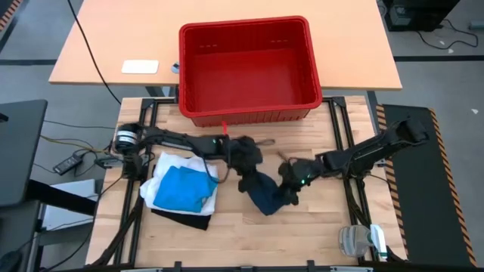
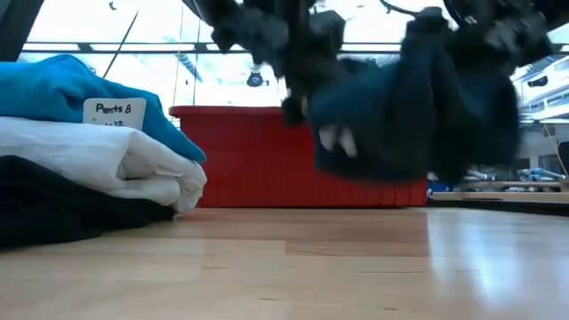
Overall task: Fold laundry
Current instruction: Fold the dark blue short
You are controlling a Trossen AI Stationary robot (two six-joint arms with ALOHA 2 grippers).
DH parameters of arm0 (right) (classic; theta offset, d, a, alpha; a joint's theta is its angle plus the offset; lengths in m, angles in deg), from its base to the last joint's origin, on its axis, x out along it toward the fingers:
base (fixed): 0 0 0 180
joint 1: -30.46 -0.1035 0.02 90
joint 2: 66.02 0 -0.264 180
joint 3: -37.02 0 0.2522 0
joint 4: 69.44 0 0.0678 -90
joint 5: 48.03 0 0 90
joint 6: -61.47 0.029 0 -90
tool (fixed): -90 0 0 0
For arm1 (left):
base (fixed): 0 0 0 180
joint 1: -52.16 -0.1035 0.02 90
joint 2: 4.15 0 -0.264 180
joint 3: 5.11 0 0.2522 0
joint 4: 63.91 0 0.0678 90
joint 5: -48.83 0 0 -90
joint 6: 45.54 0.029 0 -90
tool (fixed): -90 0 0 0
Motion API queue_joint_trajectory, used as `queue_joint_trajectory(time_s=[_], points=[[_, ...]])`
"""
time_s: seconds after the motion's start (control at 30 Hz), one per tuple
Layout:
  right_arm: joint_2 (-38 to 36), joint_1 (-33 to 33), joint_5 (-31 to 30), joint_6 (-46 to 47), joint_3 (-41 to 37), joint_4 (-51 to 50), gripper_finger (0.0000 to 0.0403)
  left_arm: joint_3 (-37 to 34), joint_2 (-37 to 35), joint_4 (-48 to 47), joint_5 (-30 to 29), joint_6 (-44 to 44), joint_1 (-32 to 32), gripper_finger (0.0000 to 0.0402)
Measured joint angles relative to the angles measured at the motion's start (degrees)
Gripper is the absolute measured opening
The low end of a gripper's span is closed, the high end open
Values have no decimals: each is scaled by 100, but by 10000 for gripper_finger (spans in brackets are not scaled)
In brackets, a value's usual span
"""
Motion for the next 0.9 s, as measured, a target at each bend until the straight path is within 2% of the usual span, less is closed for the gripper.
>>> queue_joint_trajectory(time_s=[0.13, 0.3, 0.47, 0.6, 0.73, 0.9], points=[[-200, 328, 476, 513, 126, 893, 33, 6, -771, -633, 529, -1026, -155, 33], [323, 586, 748, 646, 968, 1074, 33, 11, -1889, -2080, 488, -1586, -68, 25], [1548, 654, 932, 544, 2372, 1027, 33, 14, -2900, -3812, -676, -2400, 445, 22], [2660, 713, 1196, 520, 3624, 1013, 33, 13, -3421, -5114, -1229, -3308, 977, 21], [3716, 741, 1380, 404, 4799, 1019, 33, 14, -3764, -6247, -1645, -4095, 1609, 21], [4750, 767, 1112, 411, 5711, 1016, 33, -26, -3898, -7140, -2163, -4879, 2471, 29]])
